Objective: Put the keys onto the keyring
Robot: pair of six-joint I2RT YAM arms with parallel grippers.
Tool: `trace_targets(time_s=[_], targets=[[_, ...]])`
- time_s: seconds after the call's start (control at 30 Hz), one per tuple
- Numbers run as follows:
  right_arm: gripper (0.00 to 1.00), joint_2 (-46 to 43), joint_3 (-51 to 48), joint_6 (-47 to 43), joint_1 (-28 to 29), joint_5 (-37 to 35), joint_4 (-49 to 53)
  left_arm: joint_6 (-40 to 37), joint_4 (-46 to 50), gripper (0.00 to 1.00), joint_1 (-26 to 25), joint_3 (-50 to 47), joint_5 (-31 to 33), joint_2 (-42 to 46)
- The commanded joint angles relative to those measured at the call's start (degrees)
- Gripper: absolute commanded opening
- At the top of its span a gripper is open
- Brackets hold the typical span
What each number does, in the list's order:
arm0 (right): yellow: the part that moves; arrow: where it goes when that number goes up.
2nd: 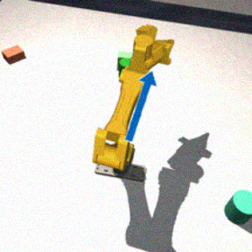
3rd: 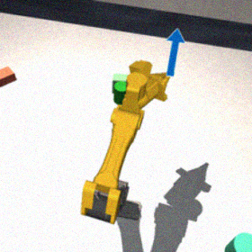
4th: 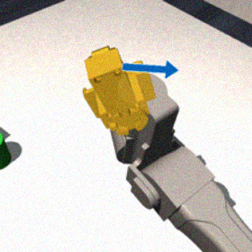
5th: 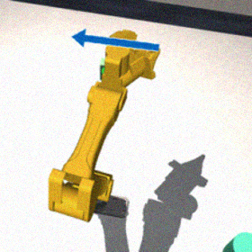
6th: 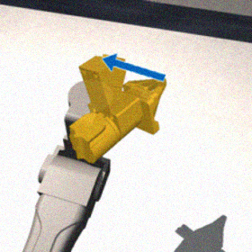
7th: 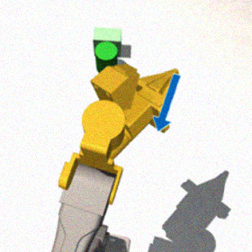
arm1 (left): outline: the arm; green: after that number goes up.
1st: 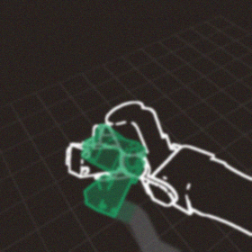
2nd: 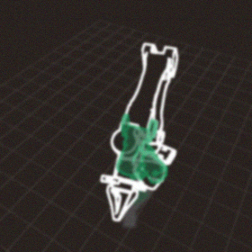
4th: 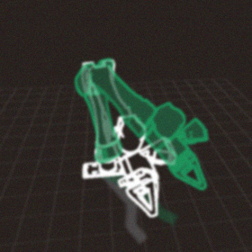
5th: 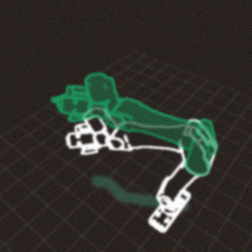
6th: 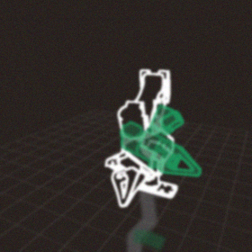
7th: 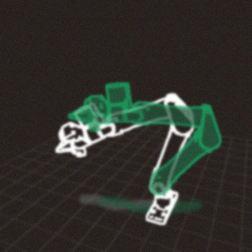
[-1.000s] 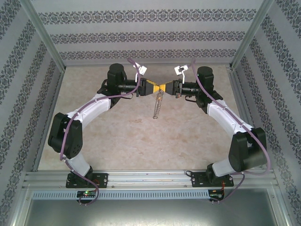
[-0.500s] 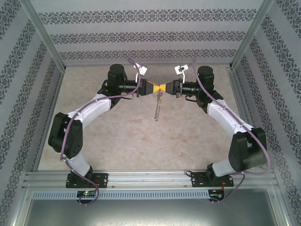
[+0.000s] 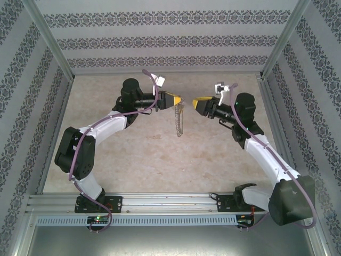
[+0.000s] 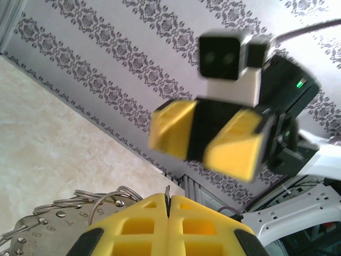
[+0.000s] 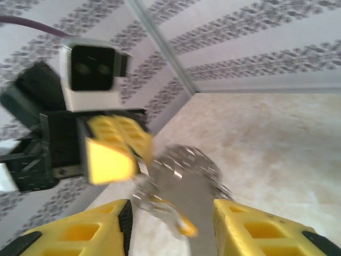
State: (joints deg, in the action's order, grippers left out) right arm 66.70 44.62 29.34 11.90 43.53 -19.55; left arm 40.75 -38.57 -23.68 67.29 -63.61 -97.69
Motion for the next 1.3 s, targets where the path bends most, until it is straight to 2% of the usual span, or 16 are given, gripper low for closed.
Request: trace_targets(time_s=[0.0, 0.27, 0.6, 0.77, 0.87, 1.03, 1.13, 1.27], targets=[[0.47, -1.0, -4.3, -2.6, 1.3, -7.3, -5.3, 4.9, -10.5, 0.0, -0.7, -0.4, 0.7, 1.2], [0.52, -0.6, -7.8, -6.3, 5.2, -2.1, -14.6, 6.8, -12.0, 0.0, -1.6, -0.2, 1.1, 1.2], [0.52, 2.3, -4.1, -7.1, 7.8, 0.4, -15.7, 7.1, -11.5, 0.0, -2.3, 0.6, 1.3, 1.5], [0.47, 3.6, -2.8, -7.5, 8.7, 0.7, -15.9, 7.2, -11.5, 0.0, -2.7, 1.2, 1.2, 1.3], [0.39, 4.1, -2.4, -7.2, 8.9, 1.0, -16.3, 7.2, -11.5, 0.0, -2.7, 1.2, 1.3, 1.4], [0.12, 3.8, -2.7, -7.0, 8.9, 2.3, -16.3, 6.4, -10.9, 0.0, -2.7, 1.4, 2.0, 1.7], [0.01, 3.2, -3.1, -6.8, 8.9, 2.7, -16.0, 6.2, -11.3, 0.0, -2.7, 1.0, 3.2, 2.3], [0.0, 2.7, -3.3, -6.8, 9.0, 2.7, -15.6, 6.3, -12.3, 0.0, -2.7, 0.5, 4.5, 3.0]])
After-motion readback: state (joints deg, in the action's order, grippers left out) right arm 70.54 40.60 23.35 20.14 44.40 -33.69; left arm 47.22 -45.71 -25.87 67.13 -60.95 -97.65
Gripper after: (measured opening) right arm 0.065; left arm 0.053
